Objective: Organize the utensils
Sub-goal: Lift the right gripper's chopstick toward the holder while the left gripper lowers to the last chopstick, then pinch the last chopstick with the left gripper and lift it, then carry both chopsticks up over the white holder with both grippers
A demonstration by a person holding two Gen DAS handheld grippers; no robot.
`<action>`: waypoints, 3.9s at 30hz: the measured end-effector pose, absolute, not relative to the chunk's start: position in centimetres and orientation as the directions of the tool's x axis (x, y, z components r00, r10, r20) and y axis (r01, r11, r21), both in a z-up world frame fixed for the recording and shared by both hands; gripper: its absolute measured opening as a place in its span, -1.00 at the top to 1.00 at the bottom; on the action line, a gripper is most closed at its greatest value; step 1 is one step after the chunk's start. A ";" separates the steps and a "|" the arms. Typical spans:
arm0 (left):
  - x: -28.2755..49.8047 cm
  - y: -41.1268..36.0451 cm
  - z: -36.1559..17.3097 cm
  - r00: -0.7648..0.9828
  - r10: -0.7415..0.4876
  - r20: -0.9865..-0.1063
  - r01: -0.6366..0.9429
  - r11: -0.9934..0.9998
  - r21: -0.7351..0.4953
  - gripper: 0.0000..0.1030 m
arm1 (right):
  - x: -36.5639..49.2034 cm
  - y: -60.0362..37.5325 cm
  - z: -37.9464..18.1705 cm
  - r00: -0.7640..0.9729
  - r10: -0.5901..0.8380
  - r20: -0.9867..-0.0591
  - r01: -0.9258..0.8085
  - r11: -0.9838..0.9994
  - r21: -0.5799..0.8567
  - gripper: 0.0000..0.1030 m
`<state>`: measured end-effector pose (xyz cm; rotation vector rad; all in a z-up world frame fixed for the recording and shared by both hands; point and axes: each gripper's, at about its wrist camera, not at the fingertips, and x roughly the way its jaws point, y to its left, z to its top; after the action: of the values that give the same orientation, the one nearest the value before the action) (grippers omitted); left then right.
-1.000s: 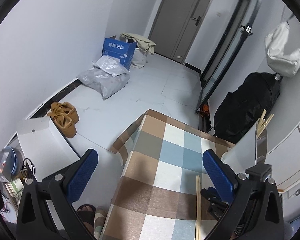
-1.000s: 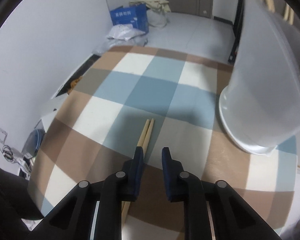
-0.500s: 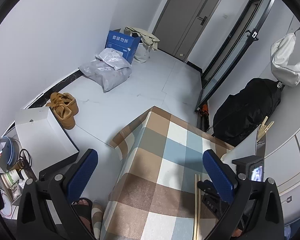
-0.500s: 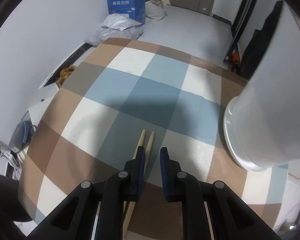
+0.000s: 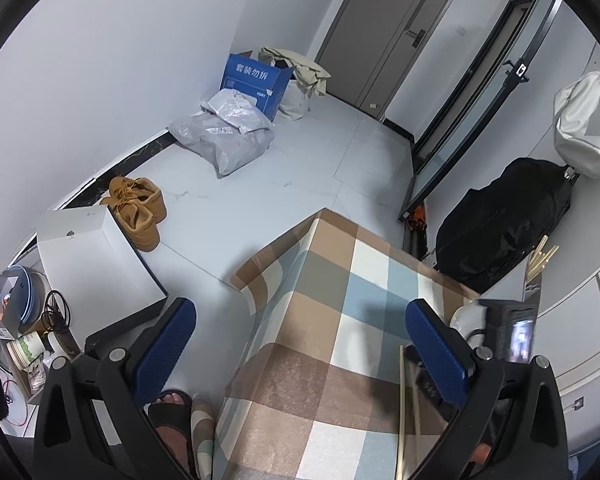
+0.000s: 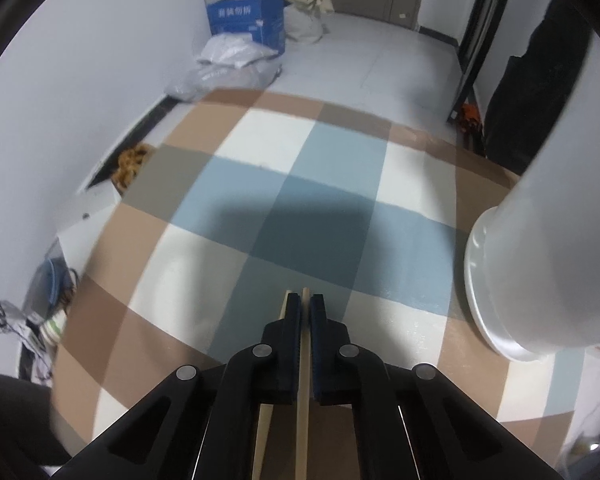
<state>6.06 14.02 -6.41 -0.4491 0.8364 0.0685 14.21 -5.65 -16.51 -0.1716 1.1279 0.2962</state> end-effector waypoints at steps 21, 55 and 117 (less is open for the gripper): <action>7.5 5.5 -8.5 0.543 -0.100 -0.834 -0.068 0.984 -0.162 -0.97 | 8.9 -21.7 -12.2 0.611 0.408 -0.679 0.029 0.845 0.534 0.94; 11.8 -2.2 -14.7 0.296 0.006 -0.955 -0.005 1.000 0.005 -0.41 | 8.1 -33.8 -14.8 0.723 0.463 -0.513 0.189 0.583 0.791 0.93; 3.1 -4.4 0.1 0.728 -0.341 -0.595 0.261 0.940 -0.219 0.98 | 1.5 -25.5 -3.8 0.841 0.306 -0.445 -0.153 0.926 0.346 0.94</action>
<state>3.07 -4.38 0.09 -0.1234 0.6787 -0.3325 1.45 -25.53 -3.80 0.3056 0.5174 0.2467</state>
